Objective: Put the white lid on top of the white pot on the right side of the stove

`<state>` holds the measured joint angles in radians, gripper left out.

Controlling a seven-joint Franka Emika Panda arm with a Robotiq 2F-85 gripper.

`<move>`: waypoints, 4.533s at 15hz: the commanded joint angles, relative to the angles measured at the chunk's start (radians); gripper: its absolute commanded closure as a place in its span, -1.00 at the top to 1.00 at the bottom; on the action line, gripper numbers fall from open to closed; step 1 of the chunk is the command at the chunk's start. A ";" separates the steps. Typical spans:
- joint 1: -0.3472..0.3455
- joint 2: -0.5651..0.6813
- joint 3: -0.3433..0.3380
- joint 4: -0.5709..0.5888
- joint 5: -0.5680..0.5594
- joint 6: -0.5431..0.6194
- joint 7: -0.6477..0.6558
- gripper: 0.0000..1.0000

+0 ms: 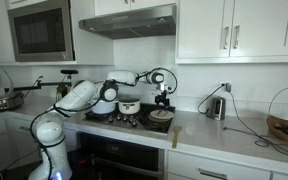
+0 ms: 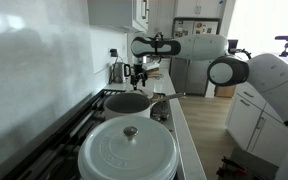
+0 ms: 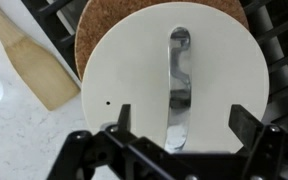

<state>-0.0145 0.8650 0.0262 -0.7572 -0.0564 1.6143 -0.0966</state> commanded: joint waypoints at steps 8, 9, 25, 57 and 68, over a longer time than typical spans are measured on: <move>0.013 0.034 -0.011 0.049 -0.012 -0.086 0.112 1.00; 0.012 0.038 -0.010 0.050 -0.012 -0.088 0.111 1.00; 0.021 0.057 -0.011 0.070 -0.026 -0.082 0.104 -0.87; 0.077 -0.290 0.038 0.056 -0.016 -0.417 -0.048 -0.87; 0.158 -0.380 0.110 -0.107 -0.010 -0.368 -0.048 -0.87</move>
<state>0.1277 0.5752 0.1187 -0.7398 -0.0721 1.2130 -0.1348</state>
